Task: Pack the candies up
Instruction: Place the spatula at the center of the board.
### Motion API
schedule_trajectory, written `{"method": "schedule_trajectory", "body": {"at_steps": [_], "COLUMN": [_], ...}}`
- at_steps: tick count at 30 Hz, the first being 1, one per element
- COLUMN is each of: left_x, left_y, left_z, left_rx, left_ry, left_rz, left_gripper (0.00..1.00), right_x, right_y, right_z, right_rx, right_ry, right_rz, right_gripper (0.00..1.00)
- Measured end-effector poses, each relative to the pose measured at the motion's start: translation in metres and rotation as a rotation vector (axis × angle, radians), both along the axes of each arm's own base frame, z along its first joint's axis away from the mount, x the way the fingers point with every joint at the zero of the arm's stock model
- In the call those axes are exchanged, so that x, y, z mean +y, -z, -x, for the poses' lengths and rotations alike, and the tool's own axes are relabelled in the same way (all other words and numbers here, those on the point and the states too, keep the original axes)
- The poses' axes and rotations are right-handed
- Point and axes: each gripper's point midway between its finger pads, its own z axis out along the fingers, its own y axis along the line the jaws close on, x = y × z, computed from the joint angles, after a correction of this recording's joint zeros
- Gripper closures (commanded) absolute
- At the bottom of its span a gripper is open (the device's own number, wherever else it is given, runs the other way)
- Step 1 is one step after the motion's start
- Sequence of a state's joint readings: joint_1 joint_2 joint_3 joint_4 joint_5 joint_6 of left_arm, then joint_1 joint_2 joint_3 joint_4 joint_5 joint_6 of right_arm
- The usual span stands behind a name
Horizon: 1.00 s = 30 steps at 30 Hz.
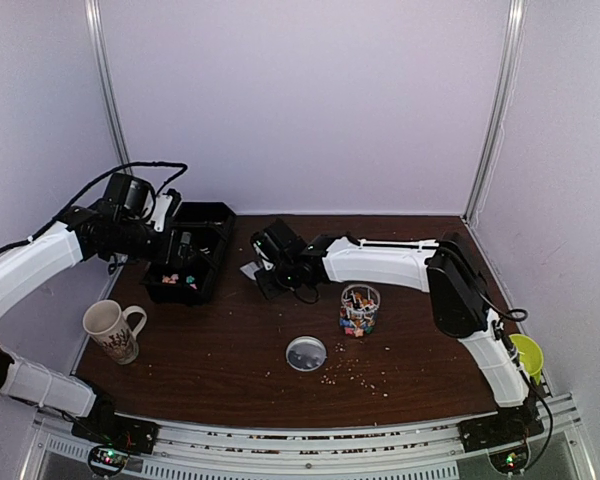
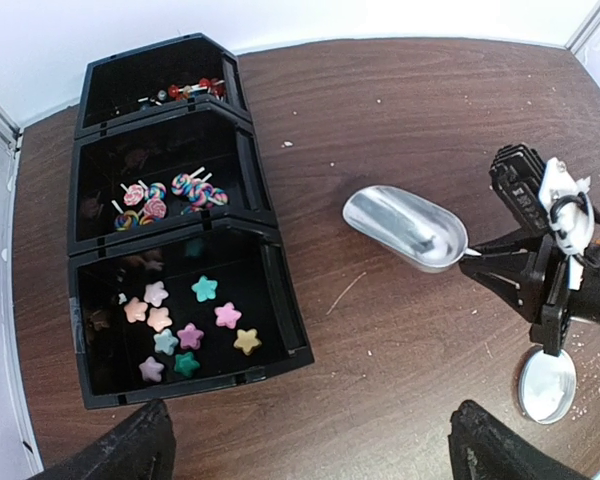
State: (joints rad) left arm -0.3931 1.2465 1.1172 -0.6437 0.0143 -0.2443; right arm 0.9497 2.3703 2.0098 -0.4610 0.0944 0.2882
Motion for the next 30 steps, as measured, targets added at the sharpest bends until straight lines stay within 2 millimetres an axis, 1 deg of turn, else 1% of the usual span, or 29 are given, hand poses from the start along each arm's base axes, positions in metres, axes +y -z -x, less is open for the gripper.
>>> {"method": "schedule_trajectory", "body": {"at_steps": [3, 9, 11, 14, 17, 21, 22, 23, 27, 28, 30], "left_x": [0.002, 0.004, 0.005, 0.005, 0.005, 0.005, 0.005, 0.005, 0.005, 0.005, 0.005], "left_y": [0.0, 0.0, 0.0, 0.0, 0.001, 0.002, 0.002, 0.002, 0.003, 0.003, 0.003], "left_z": [-0.001, -0.002, -0.002, -0.002, -0.002, -0.002, -0.002, -0.002, -0.002, -0.002, -0.002], "left_rx": [0.0, 0.0, 0.0, 0.001, 0.003, 0.0, 0.001, 0.001, 0.002, 0.003, 0.003], "left_ry": [-0.006, -0.014, -0.015, -0.015, -0.015, -0.016, -0.016, -0.015, -0.016, -0.016, -0.016], "left_rz": [0.0, 0.0, 0.0, 0.0, -0.001, 0.0, 0.0, 0.0, -0.001, -0.001, -0.001], "left_gripper": [0.02, 0.02, 0.02, 0.02, 0.02, 0.02, 0.02, 0.02, 0.02, 0.02, 0.02], "right_x": [0.0, 0.0, 0.0, -0.001, -0.001, 0.003, 0.003, 0.003, 0.003, 0.003, 0.0], "right_y": [0.01, 0.024, 0.026, 0.026, 0.024, 0.016, 0.015, 0.015, 0.016, 0.015, 0.012], "right_z": [-0.001, -0.002, -0.003, -0.003, -0.005, -0.008, -0.008, -0.008, -0.005, -0.004, 0.0], "right_rx": [0.016, 0.035, 0.035, 0.032, 0.029, 0.018, 0.016, 0.017, 0.029, 0.03, 0.031], "right_ry": [0.012, 0.028, 0.028, 0.032, 0.039, 0.04, 0.039, 0.041, 0.023, 0.013, 0.001], "right_rz": [0.005, 0.009, 0.011, 0.014, 0.021, 0.006, 0.005, 0.003, 0.013, 0.015, 0.024], "right_gripper": [0.96, 0.91, 0.9, 0.84, 0.74, 0.62, 0.58, 0.51, 0.43, 0.32, 0.22]}}
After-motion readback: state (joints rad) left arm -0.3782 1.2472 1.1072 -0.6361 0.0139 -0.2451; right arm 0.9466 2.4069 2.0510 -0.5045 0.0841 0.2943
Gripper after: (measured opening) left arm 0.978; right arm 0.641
